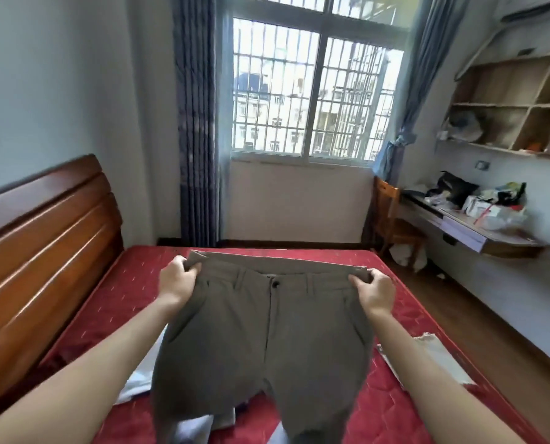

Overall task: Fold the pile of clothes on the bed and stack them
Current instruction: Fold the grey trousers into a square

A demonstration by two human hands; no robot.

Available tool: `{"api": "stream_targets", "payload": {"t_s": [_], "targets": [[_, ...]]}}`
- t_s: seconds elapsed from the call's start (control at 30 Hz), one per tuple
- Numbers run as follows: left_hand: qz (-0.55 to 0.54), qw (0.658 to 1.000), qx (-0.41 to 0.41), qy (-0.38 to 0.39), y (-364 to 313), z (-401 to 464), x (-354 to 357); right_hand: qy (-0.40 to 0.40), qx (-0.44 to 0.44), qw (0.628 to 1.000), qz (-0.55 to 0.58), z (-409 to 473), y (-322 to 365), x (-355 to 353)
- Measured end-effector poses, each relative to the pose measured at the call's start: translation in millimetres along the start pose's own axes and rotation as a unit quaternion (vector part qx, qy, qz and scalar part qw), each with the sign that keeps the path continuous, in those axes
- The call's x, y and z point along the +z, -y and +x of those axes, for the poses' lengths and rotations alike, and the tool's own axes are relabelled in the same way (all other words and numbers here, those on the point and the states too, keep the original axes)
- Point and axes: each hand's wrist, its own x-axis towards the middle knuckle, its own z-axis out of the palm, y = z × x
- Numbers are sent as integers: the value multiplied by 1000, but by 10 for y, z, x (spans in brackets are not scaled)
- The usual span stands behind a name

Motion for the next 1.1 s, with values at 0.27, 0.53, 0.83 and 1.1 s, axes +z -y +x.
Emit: {"api": "stream_targets", "payload": {"t_s": [0.27,0.53,0.83,1.1], "targets": [[-117,991,43,-37,-744,-1136,275,21,-133,979,153,-886,897,59],[-231,972,47,-6,-816,-1671,285,124,-246,956,97,-1595,938,171],[-240,968,78,1,-657,-1464,103,256,-226,931,125,-1727,1008,392],[-68,980,187,-27,111,-1193,-123,285,-249,915,139,-1346,950,515]]}}
